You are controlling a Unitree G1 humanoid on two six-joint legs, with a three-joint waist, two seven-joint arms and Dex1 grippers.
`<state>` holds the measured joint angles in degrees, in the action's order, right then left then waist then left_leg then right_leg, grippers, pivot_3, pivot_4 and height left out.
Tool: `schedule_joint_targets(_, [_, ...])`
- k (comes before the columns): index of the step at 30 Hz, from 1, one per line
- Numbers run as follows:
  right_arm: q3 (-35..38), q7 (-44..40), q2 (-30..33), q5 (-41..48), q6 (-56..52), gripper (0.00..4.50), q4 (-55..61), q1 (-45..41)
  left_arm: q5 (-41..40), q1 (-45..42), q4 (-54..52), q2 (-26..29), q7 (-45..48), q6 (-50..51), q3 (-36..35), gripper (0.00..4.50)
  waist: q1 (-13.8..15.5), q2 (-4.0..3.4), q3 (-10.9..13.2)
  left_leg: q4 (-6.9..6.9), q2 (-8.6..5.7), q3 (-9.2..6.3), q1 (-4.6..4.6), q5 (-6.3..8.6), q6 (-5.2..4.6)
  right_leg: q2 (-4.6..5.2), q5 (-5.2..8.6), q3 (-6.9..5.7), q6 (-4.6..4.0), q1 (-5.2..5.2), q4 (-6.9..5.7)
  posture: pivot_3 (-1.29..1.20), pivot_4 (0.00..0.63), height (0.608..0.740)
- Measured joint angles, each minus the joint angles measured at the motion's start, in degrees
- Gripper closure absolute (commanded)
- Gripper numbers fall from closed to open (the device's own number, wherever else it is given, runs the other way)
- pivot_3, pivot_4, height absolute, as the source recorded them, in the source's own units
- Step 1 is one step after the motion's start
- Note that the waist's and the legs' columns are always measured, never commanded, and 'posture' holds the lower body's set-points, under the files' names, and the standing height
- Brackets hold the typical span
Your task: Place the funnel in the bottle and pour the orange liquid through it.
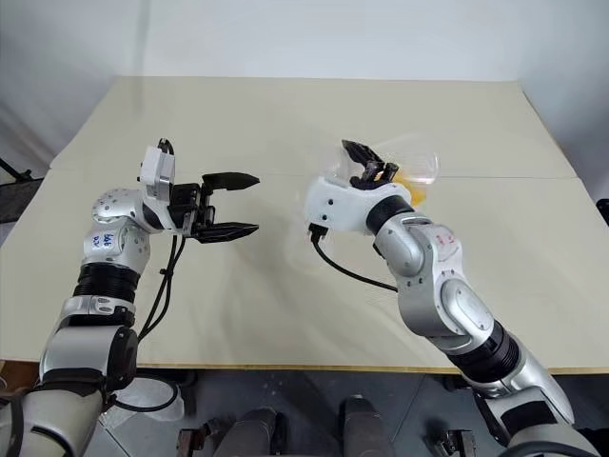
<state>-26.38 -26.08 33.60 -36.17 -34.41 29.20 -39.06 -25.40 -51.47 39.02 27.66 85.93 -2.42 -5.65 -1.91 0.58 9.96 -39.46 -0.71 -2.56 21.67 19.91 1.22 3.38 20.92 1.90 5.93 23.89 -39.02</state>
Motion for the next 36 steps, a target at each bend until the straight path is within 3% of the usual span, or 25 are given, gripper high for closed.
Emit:
schedule_joint_targets(11, [-0.02, -0.19, -0.59, -7.82, 9.14, 2.04, -2.46, 0.14, -0.01, 0.0, -0.04, 0.0, 0.01, 0.93, 0.0, 0.0, -0.04, 0.0, 0.0, 0.01, -0.01, 0.0, 0.0, -0.01, 0.01, 0.01, 0.0, -0.02, 0.0, 0.01, -0.02, 0.0, 0.15, 0.74])
schedule_joint_targets(36, [2.29, -0.63, -2.82, -16.42, 20.32, 2.04, -7.23, -0.12, -0.04, 0.0, -0.15, -0.18, -0.01, 0.8, -0.03, 0.0, -0.23, 0.0, 0.0, 0.01, -0.03, 0.0, 0.0, -0.02, 0.02, 0.02, 0.0, -0.04, 0.0, 0.03, -0.08, 0.0, 0.15, 0.74])
